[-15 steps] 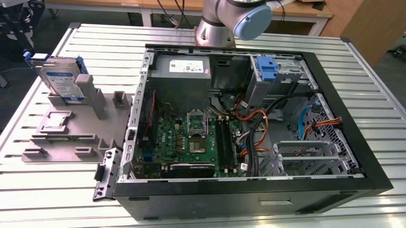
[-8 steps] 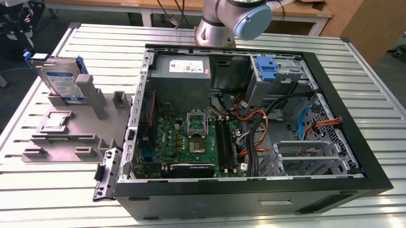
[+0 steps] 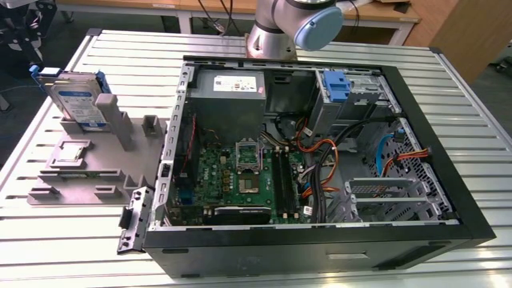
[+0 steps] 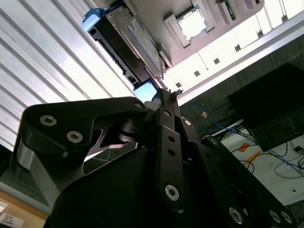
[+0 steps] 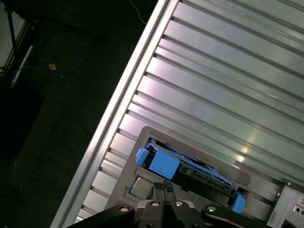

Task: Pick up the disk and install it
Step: 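Pick up the disk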

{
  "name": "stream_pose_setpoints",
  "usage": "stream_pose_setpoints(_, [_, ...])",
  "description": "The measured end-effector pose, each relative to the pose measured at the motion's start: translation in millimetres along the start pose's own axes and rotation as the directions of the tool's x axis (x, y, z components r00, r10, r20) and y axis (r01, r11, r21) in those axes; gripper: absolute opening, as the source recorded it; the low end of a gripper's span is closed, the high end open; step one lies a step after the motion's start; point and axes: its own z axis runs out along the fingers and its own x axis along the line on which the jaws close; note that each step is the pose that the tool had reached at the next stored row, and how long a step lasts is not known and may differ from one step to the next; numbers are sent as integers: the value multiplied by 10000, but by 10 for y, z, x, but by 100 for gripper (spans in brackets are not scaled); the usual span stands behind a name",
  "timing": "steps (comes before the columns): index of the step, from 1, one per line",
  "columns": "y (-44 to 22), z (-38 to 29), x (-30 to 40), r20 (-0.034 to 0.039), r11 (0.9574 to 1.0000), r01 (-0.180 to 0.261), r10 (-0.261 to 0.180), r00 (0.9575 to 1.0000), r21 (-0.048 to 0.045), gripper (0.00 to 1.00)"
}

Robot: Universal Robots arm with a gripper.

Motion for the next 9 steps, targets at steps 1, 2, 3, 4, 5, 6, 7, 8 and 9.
stream_pose_setpoints(1, [0,0,0,0,10000,1,-1,10000,0,10])
stream_pose_setpoints(2, [0,0,0,0,10000,9,-9,10000,0,10])
stream_pose_setpoints(3, [0,0,0,-1,10000,28,-28,10000,1,10])
stream_pose_setpoints(4, [0,0,0,-2,10000,56,-56,10000,1,10])
stream_pose_setpoints(5, [0,0,0,-4,10000,100,-100,10000,2,10])
stream_pose_setpoints(6, [0,0,0,-6,9999,152,-152,9999,4,10])
stream_pose_setpoints(7, [0,0,0,-9,9998,201,-201,9998,5,10])
stream_pose_setpoints(8, [0,0,0,-11,9997,250,-250,9997,6,10])
stream_pose_setpoints(9, [0,0,0,-13,9995,301,-301,9995,7,10])
